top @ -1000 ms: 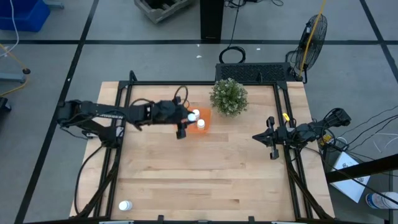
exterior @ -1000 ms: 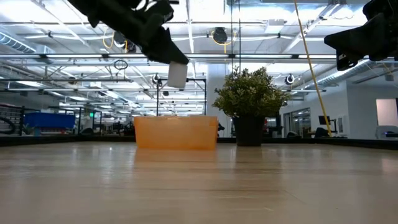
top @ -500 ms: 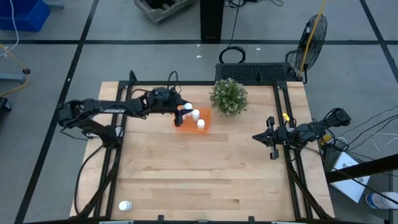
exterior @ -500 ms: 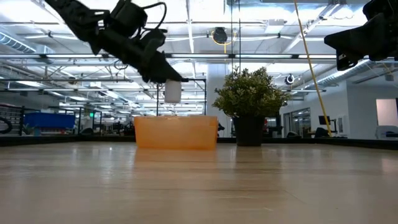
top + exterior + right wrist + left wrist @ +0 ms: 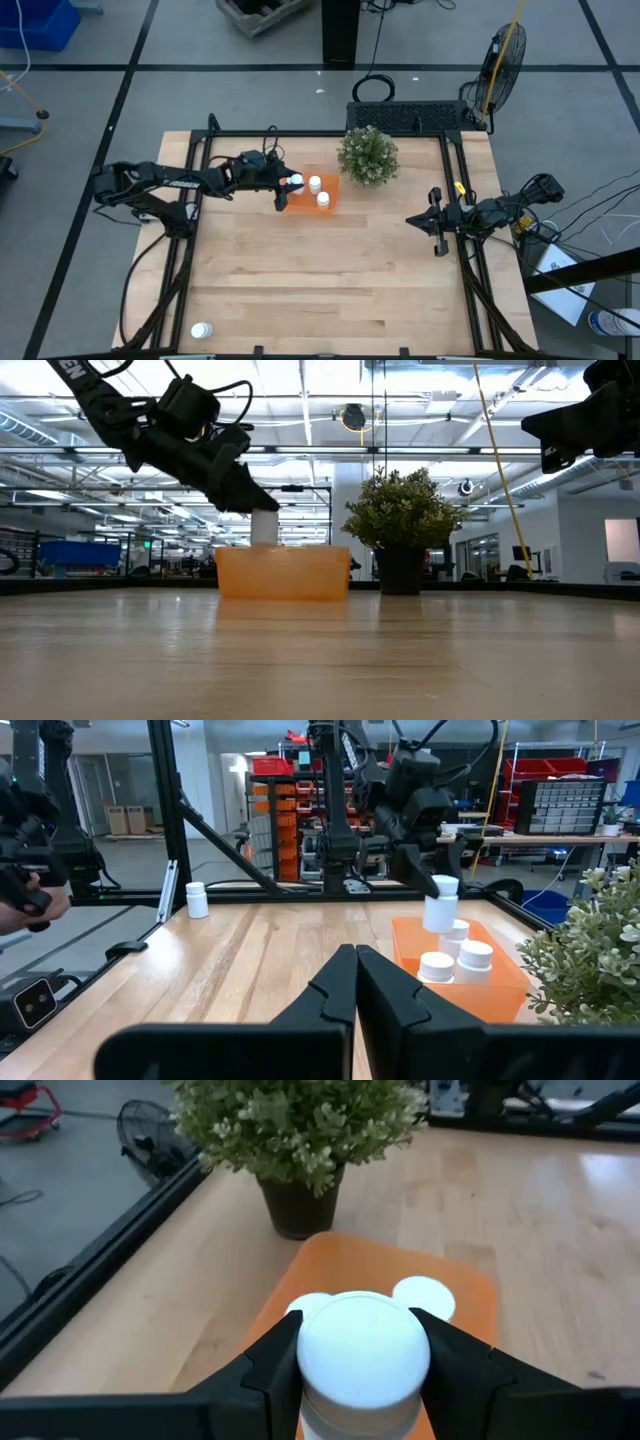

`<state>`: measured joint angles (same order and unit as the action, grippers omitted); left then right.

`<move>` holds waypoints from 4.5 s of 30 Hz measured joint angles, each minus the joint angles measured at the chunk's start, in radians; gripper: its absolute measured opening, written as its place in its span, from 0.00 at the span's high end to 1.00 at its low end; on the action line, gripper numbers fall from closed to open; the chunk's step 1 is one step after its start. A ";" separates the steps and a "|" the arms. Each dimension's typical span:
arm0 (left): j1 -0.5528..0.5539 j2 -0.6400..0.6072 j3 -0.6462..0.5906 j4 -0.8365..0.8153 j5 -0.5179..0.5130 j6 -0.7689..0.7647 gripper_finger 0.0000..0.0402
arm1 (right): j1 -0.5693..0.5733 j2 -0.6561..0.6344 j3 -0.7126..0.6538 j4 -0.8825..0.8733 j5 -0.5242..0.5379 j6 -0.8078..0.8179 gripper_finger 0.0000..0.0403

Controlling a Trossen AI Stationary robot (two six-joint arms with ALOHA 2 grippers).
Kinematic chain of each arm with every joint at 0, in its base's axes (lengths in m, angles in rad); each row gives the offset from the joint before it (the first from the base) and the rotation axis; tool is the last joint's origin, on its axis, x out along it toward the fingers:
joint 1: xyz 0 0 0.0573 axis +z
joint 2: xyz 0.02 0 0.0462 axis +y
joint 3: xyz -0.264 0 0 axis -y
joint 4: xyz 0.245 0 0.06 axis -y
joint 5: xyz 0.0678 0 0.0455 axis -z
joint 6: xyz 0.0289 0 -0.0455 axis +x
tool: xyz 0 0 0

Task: Pick and place pill bottles into a basket
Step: Put the white pill bottle into the orange bin

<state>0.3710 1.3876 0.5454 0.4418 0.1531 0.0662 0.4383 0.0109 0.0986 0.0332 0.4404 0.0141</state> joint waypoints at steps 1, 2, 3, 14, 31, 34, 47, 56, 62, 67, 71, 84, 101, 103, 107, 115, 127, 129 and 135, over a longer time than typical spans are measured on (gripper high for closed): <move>0.000 0.000 -0.011 0.018 0.006 -0.001 0.60 | 0.000 0.000 0.000 0.000 0.000 0.000 1.00; 0.000 0.000 -0.023 0.034 0.011 -0.006 0.60 | 0.000 0.000 0.000 0.000 0.000 0.000 1.00; 0.000 0.000 -0.034 0.047 0.013 -0.009 0.60 | 0.000 0.000 0.000 0.000 0.000 0.000 1.00; 0.000 0.000 -0.080 0.121 0.056 -0.017 0.55 | 0.000 0.000 0.000 0.000 0.000 0.000 1.00; 0.000 0.260 -0.078 0.395 0.090 -0.061 0.54 | 0.000 0.000 0.000 0.000 0.000 0.000 1.00; 0.000 0.301 -0.062 0.413 0.092 -0.057 0.61 | 0.000 0.000 0.000 0.000 0.000 0.000 1.00; 0.000 0.328 -0.046 0.438 0.059 -0.085 0.77 | 0.000 0.000 0.000 0.000 0.000 0.000 1.00; -0.048 0.233 -0.047 0.385 0.132 -0.154 0.71 | 0.000 0.000 0.000 0.000 0.000 0.000 1.00; -0.159 0.096 -0.048 0.228 0.291 -0.205 0.60 | 0.000 0.000 0.000 0.000 0.000 0.000 1.00; -0.317 -0.012 -0.051 0.079 0.272 -0.210 0.43 | 0.000 0.000 0.000 0.000 0.001 0.000 1.00; -0.478 -0.063 -0.051 -0.009 0.205 -0.235 0.29 | 0.000 0.000 0.001 0.000 0.001 0.000 1.00; -0.867 -0.081 -0.051 -0.026 0.381 -0.047 0.22 | 0.000 0.000 0.001 0.000 0.002 0.000 1.00; -1.112 -0.081 -0.051 -0.218 0.399 0.032 0.24 | 0.000 0.000 0.001 0.000 0.003 0.000 1.00; -1.120 -0.081 -0.051 -0.235 0.392 0.014 0.24 | 0.000 0.000 0.001 0.000 0.003 0.000 1.00; -1.132 -0.081 -0.051 -0.235 0.432 0.047 0.25 | 0.000 0.000 0.001 0.000 0.003 0.000 1.00; -1.189 -0.098 -0.051 -0.299 0.447 0.155 0.27 | 0.000 0.000 0.001 0.000 0.003 0.000 1.00; -1.279 -0.196 -0.049 -0.491 0.352 0.257 0.30 | 0.000 0.000 0.001 0.000 0.003 0.000 1.00; -1.297 -0.196 -0.048 -0.496 0.331 0.242 0.30 | 0.000 0.000 0.001 0.000 0.003 0.000 1.00; -1.329 -0.196 -0.047 -0.511 0.285 0.223 0.29 | 0.000 0.000 0.001 0.000 0.003 0.000 1.00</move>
<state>-0.9578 1.1915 0.4984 -0.0692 0.4378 0.2894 0.4382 0.0105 0.0994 0.0330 0.4435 0.0140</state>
